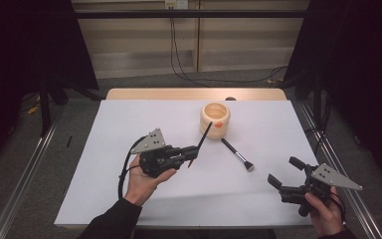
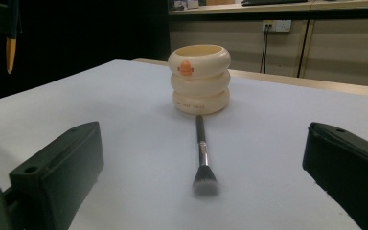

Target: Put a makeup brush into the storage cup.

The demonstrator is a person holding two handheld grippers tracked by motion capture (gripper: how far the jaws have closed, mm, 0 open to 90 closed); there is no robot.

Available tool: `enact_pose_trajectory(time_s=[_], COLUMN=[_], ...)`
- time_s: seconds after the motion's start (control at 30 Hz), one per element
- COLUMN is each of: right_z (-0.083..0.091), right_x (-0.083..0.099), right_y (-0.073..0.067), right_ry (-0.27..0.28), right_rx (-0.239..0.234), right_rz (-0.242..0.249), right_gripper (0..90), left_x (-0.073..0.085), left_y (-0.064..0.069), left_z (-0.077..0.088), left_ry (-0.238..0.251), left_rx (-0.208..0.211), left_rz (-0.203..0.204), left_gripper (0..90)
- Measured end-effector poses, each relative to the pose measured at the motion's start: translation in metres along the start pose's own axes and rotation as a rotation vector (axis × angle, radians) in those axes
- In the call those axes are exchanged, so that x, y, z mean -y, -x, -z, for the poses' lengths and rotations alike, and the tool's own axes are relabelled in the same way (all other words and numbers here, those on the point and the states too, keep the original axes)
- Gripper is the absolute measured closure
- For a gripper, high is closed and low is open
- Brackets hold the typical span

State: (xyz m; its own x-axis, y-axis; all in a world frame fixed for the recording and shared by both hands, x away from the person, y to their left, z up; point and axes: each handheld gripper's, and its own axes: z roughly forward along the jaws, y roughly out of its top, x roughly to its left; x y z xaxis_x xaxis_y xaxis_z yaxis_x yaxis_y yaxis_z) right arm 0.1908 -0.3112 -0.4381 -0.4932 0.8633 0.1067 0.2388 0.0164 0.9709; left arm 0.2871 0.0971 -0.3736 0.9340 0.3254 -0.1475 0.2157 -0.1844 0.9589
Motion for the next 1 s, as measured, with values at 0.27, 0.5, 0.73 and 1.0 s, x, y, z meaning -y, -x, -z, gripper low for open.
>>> enact_pose_trajectory(time_s=[0.27, 0.5, 0.73, 1.0], right_z=[0.001, 0.001, 0.001, 0.0], right_x=[0.0, 0.0, 0.0, 0.0], right_y=[-0.001, -0.001, 0.0, 0.0], right_ry=[-0.002, -0.003, -0.008, -0.012], right_rx=[-0.001, -0.003, -0.007, -0.008], right_rz=[0.0, 0.0, 0.001, 0.009], right_gripper=[0.0, 0.0, 0.0, 0.0], left_x=[-0.001, -0.004, -0.012, -0.013], left_y=[0.017, 0.022, 0.026, 0.022], left_z=[-0.005, -0.007, -0.007, -0.008], left_ry=[-0.019, -0.051, -0.119, -0.249], left_rx=[0.045, 0.076, 0.063, 0.055], left_rz=[-0.008, -0.028, -0.089, -0.111], left_gripper=[83.4, 83.4, 83.4, 83.4])
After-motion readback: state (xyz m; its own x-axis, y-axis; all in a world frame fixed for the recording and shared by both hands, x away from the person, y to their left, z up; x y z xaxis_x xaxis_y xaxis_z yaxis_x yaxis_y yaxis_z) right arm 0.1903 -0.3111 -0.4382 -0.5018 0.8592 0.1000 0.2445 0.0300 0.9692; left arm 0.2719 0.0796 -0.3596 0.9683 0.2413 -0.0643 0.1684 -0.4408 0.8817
